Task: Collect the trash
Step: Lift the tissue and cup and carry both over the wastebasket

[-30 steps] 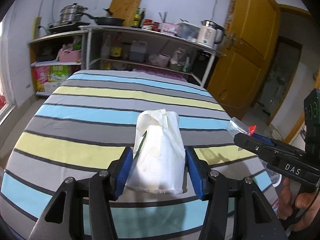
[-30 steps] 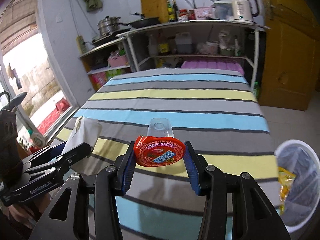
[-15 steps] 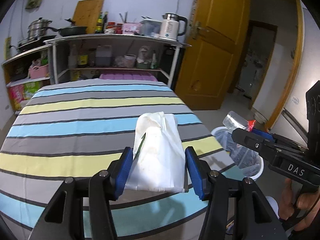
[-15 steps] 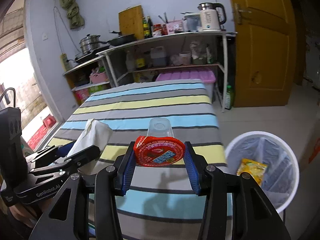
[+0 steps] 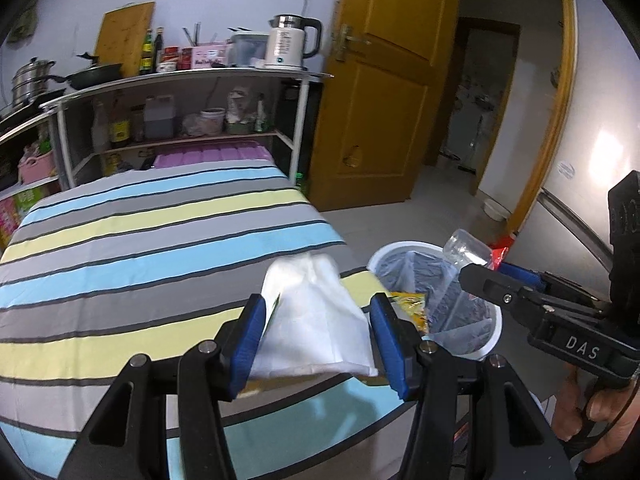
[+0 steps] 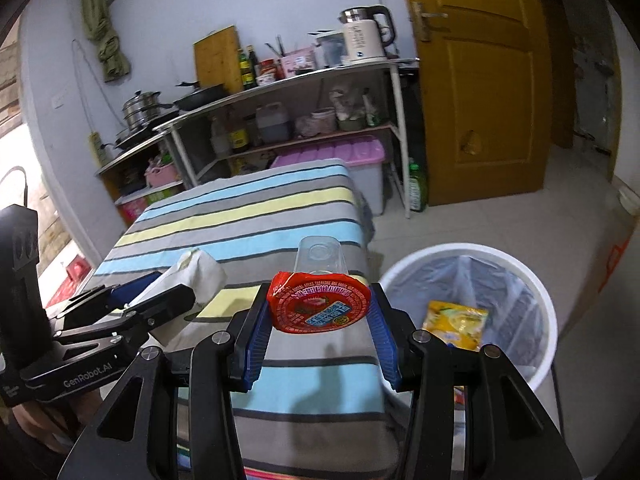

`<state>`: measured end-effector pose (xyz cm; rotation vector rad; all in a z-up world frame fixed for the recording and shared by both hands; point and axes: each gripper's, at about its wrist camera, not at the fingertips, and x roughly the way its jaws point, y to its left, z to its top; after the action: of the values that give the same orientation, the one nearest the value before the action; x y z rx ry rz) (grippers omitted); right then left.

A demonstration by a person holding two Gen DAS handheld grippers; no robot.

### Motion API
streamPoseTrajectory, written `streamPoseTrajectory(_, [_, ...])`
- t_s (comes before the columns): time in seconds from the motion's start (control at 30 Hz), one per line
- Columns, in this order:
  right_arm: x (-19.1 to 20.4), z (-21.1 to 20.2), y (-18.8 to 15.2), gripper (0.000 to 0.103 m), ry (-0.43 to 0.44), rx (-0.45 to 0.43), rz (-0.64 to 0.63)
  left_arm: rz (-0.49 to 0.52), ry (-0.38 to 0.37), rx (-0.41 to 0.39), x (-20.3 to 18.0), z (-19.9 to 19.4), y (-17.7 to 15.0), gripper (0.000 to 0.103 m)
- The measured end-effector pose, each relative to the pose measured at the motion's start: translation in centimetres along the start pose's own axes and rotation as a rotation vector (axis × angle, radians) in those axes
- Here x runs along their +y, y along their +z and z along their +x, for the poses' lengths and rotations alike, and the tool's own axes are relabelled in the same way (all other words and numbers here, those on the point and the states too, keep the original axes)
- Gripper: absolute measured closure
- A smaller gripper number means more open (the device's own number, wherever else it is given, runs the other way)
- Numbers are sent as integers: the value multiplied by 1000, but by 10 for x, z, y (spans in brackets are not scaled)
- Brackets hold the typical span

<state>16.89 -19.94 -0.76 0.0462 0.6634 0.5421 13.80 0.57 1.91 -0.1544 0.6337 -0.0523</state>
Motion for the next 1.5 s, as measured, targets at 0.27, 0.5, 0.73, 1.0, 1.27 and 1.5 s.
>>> streamPoseTrajectory(0.27, [-38,-4,-6,56,-41,3,63,63,-38,41,-28,26,1,63])
streamPoseTrajectory(0.5, [-54,-1,-12,56,-41,11,92,44,3,65,-13,28,-9,62])
streamPoseTrajectory(0.73, [-57,3,-17,56,-31,21,104,21,-24,123,-7,19,-32,45])
streamPoseTrajectory(1.0, [-62,3,-23,56,-26,24,116,47,30,181,-11,26,-51,45])
streamPoseTrajectory(1.27, [-71,-1,-25,56,-26,16,133,55,66,177,-13,30,-49,52])
streamPoseTrajectory(1.5, [-80,-2,-26,56,-34,7,153,56,43,158,-20,34,-36,54])
